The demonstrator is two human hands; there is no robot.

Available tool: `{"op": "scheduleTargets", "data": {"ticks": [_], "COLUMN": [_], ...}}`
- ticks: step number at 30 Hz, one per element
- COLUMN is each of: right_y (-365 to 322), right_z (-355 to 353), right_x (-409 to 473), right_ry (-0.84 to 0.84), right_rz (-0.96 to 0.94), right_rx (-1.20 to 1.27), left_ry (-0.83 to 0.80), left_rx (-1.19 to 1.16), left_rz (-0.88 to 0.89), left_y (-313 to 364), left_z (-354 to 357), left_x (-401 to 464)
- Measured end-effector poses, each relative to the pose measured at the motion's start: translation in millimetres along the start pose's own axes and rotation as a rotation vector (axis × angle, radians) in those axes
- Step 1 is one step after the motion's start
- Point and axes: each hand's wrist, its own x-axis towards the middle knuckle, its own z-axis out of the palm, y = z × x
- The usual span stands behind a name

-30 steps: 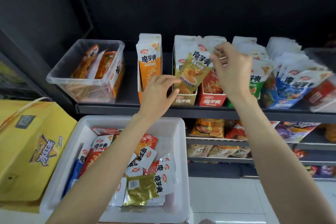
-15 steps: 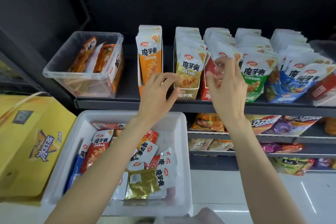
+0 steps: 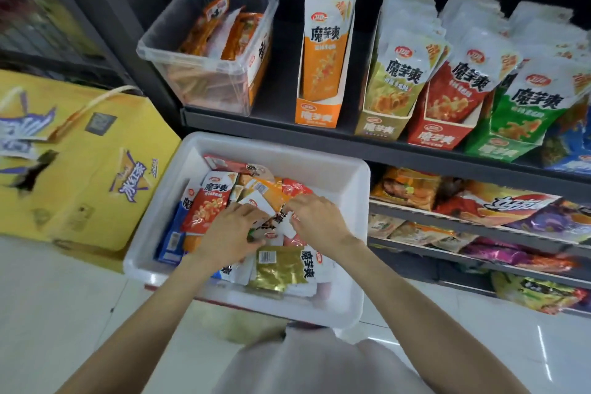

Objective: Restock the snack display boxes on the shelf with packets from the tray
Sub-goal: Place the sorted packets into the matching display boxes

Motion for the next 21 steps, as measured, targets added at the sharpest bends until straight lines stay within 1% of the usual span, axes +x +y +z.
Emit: {"op": "scheduleTargets", "data": {"ticks": [3,5,7,8,9,11,13,14,15,16,18,19,20,21], "right_y": [-4,-5,-6,-6,-4,1,4,4,4,4,6,6,7,8], "right_z": [19,24,28,29,30,23,6,-4,-17,-31,-56,-69,-81,-92], "right_x": [21,30,33,33,32,30,26,21,16,10,-3,-10,-16,-20], "right_ry": [0.007,-0.086,-0.157,-0.171,-0.174,-0.144,-0.112,-0.100,-0.079,-0.061,-0.037,-0.029,-0.007,0.031], "right_rz": [0.141,0.236,0.251,0.257,0.280,0.353,0.476,0.528,0.556,0.557,0.510,0.488,0.459,0.424], "right_rx": [-0.106,-0.114,-0.124,-0.073,0.022,0.293,0.693,0.907,1.070,1.196,1.456,1.549,1.543,1.422], "left_ry": [0.020,0.022,0.011,0.001,-0.004,0.004,0.007,0.004,0.008,0.046,0.264,0.360,0.409,0.413], "left_rx": [-0.022,-0.024,-0.017,-0.008,-0.002,-0.016,-0.076,-0.130,-0.212,-0.299,-0.465,-0.571,-0.692,-0.795], "left_rz": [-0.036,-0.059,-0.080,-0.089,-0.095,-0.072,0.022,0.072,0.101,0.116,0.057,-0.023,-0.102,-0.156], "left_y": [-5,-4,-4,-4,-4,-3,-3,-2,2,6,20,27,35,41], "left_z": [7,8,9,10,10,12,14,13,10,6,-7,-17,-28,-38], "left_x": [-1,0,2,3,4,6,10,13,14,16,18,17,18,19]}}
